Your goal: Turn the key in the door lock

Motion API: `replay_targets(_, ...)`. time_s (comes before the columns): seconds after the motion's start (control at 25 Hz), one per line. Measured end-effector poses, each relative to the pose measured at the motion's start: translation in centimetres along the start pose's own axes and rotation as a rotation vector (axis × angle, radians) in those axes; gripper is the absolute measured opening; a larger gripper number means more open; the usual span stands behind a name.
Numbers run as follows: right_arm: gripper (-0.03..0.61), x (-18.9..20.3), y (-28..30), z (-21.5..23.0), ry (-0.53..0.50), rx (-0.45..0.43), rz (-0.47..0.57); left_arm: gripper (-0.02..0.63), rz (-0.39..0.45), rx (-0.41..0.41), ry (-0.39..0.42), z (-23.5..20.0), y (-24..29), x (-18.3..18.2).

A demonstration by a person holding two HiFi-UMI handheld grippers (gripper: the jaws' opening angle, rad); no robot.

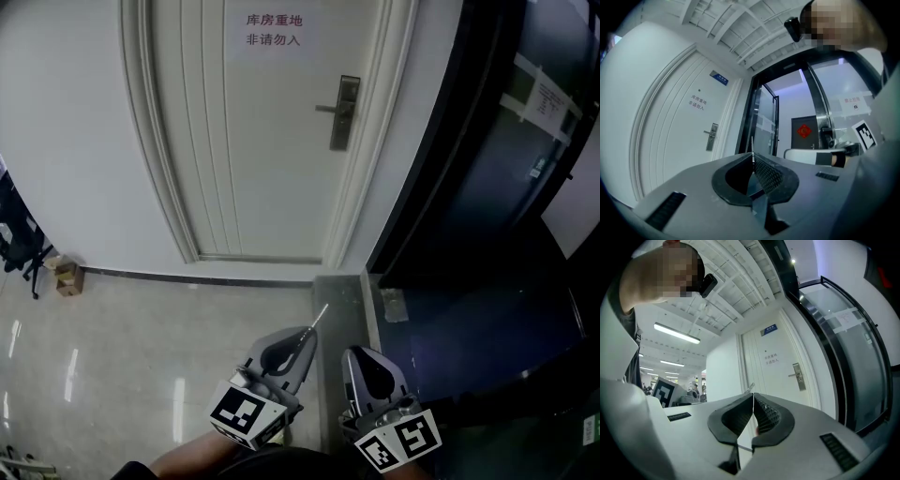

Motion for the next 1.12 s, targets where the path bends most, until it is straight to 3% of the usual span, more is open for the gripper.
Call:
replay_targets(0.24, 0.015, 0.3, 5.4, 1.5, -0.009, 0.014, -0.009, 0.008, 0.025, 0.010, -0.066, -5.3, 3.8, 0.5)
replay_targets(0.56, 0.015, -0.5, 11.2, 5.4, -0.012, 0.016, -0.012, 0.008, 0.027, 0.000, -0.032, -9.6, 9.6, 1.3)
replay_targets(0.84, 0.015, -1.8, 17.9, 11.3, -0.002, -0.016, -0.018, 0.008, 0.015, -0.024, -0.023, -14.0, 16.8, 2.6)
replay_targets(1.12, 0.015, -5.7, 25.1, 19.0, -0.006, -0.045, -0.029, 0.008, 0.007, -0.037, -0.056, -18.4, 27.0, 2.9)
Point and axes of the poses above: the fingertips, and each gripper's own axes: y forward along the fingers, z to its right, x out of its underside, the point moved 6 cm from there along -y, backward along the fingers, and after that the axes turned 14 degrees about y, right-handed, at the moved point
